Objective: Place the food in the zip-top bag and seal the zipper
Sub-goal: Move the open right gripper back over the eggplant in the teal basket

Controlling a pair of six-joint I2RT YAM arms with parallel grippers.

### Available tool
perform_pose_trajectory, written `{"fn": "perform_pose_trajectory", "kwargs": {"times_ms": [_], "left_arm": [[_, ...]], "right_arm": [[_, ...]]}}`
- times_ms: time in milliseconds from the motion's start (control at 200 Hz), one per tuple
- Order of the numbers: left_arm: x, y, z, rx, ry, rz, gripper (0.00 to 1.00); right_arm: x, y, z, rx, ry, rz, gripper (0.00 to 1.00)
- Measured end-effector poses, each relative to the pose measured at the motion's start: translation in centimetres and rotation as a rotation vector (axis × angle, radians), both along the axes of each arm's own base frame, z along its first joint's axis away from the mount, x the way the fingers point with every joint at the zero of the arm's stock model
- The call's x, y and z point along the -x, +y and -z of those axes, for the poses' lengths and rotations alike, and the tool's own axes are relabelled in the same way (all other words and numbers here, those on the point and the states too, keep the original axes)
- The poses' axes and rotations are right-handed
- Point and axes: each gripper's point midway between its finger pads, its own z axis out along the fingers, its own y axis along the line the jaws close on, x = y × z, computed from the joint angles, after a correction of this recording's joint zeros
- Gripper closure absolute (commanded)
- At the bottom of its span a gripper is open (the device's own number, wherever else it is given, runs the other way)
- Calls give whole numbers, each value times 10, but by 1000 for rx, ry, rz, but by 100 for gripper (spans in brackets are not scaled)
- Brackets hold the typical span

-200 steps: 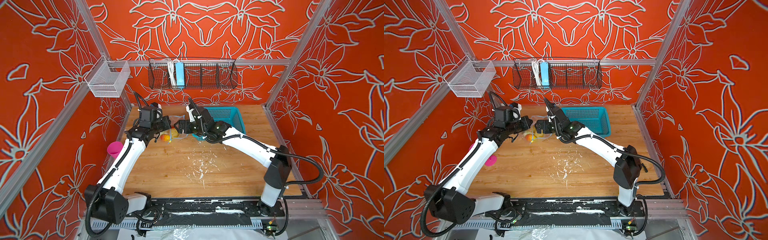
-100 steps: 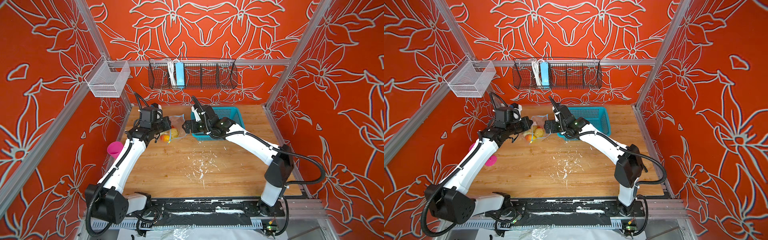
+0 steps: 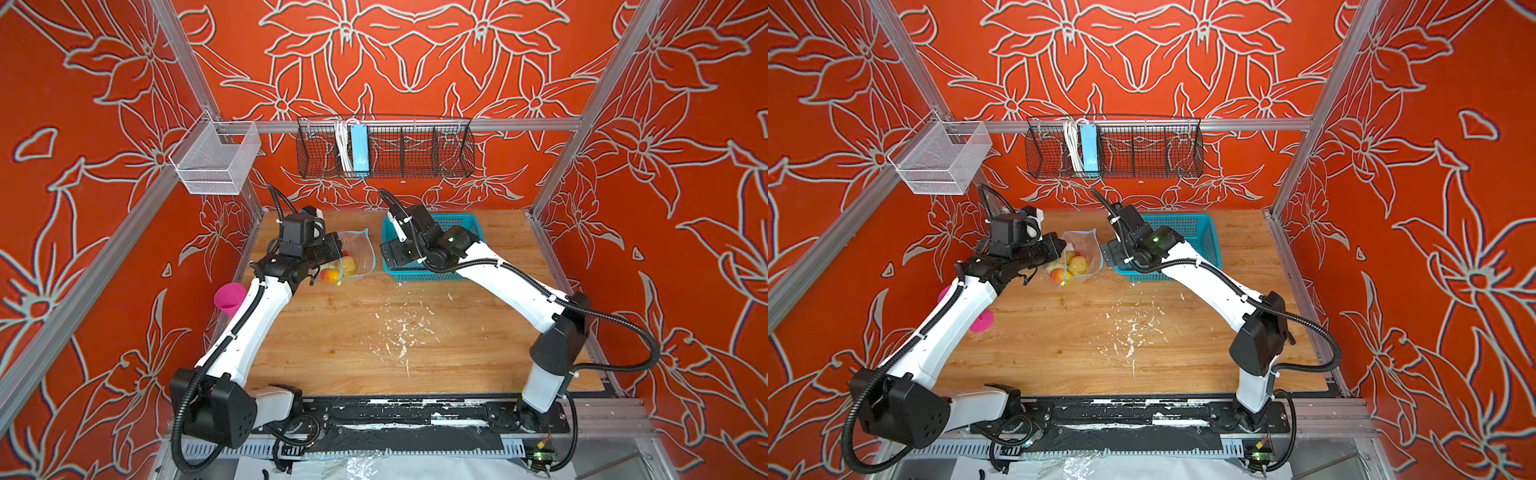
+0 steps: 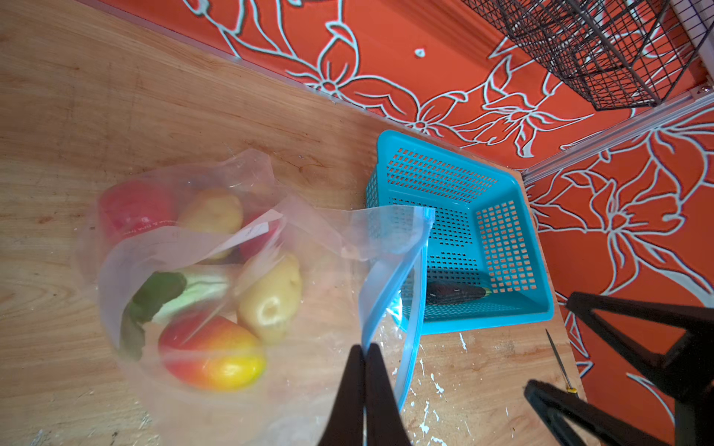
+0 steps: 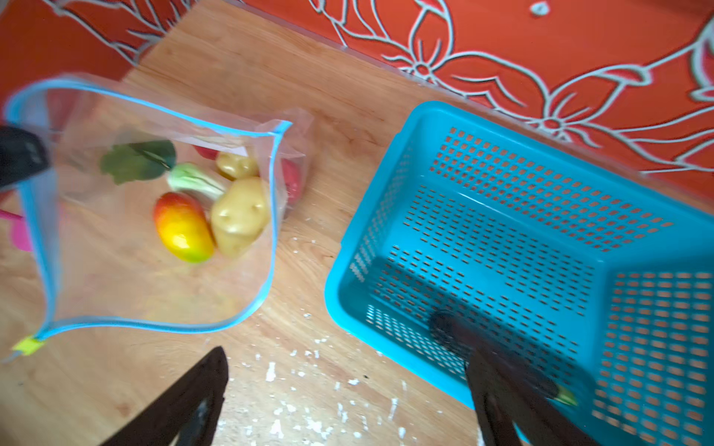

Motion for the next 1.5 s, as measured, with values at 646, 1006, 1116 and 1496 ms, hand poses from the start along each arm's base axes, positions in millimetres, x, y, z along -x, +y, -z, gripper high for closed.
{"fn": "perform_pose_trajectory", "kwargs": {"times_ms": [646,1006,1116,1496], "left_arm": [[0,0,0,-1,-1,-1,100],[0,0,0,-1,-1,-1,100],[0,0,0,0,-1,-1,100],[1,0,2,1,1,-4,100]], "right_arm": [[-18,-31,59,306,97,6,2],[-26,-54,66,325,137,9,2],[-29,-62,74,315,168,6,2],[-33,-86,105,288,256,26,2]]}}
